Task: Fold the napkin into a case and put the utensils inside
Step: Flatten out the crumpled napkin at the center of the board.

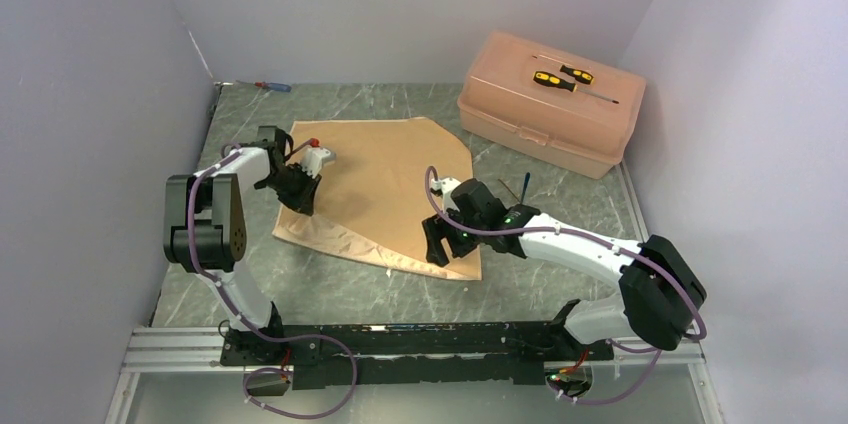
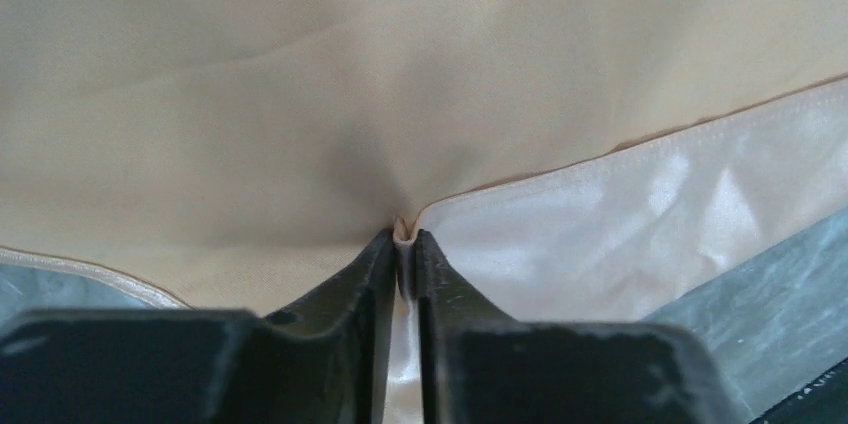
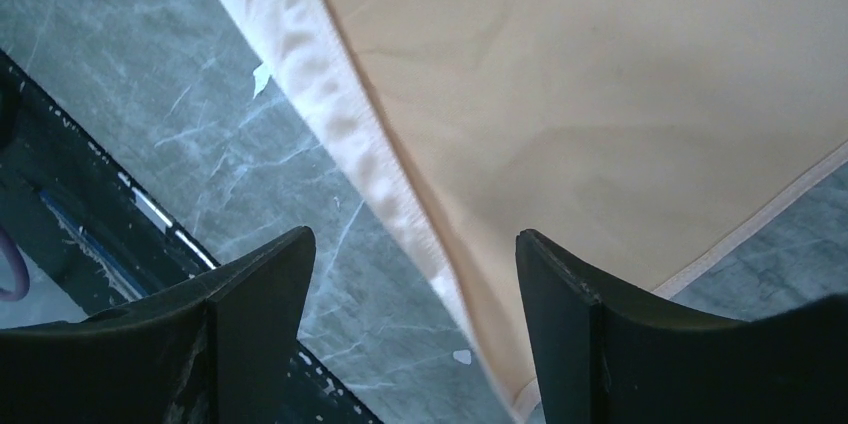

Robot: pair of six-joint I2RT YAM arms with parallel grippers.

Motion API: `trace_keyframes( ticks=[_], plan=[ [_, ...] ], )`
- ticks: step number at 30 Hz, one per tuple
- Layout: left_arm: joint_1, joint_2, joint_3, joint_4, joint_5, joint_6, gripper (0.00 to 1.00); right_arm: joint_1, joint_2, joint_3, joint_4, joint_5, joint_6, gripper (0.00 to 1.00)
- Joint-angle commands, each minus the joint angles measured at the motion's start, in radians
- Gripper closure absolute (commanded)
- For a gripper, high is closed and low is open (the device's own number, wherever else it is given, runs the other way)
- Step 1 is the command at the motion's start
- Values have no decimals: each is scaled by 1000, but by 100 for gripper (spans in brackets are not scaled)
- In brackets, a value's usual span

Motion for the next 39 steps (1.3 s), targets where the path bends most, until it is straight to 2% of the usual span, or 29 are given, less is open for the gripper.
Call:
trace_keyframes(
  ticks=[1, 3, 4, 10, 16, 23, 26, 30, 33, 36, 39],
  plan=[
    [-13, -31, 7, 5, -28, -37, 89, 17, -5, 14, -38, -51, -5, 22],
    [-12, -37, 25, -1, -25, -55, 97, 22, -10, 21, -57, -66, -24, 20],
    [-12, -38, 34, -8, -24, -63, 97, 23, -12, 24, -67, -75, -33, 20],
    [-2, -72, 92, -55, 2, -86, 97, 30, -3, 65, -116, -47, -118, 20],
    [8, -128, 118, -99, 32, -90, 97, 29, 96, 160, -164, -22, -204, 20],
    [33, -184, 112, -133, 52, -74, 97, 25, 184, 184, -102, -144, -243, 19],
    [43, -191, 84, -131, 50, -62, 89, 26, 220, 191, -90, -179, -237, 20],
    [49, -186, 38, -124, 40, -36, 66, 27, 239, 173, -87, -208, -214, 22],
    [51, -181, 9, -107, 41, -28, 55, 29, 229, 147, -77, -213, -192, 24],
    [51, -166, 0, -87, 34, -28, 53, 29, 217, 123, -77, -199, -168, 26],
    [51, -148, -8, -64, 17, -29, 57, 30, 206, 108, -84, -181, -153, 28]
  ],
)
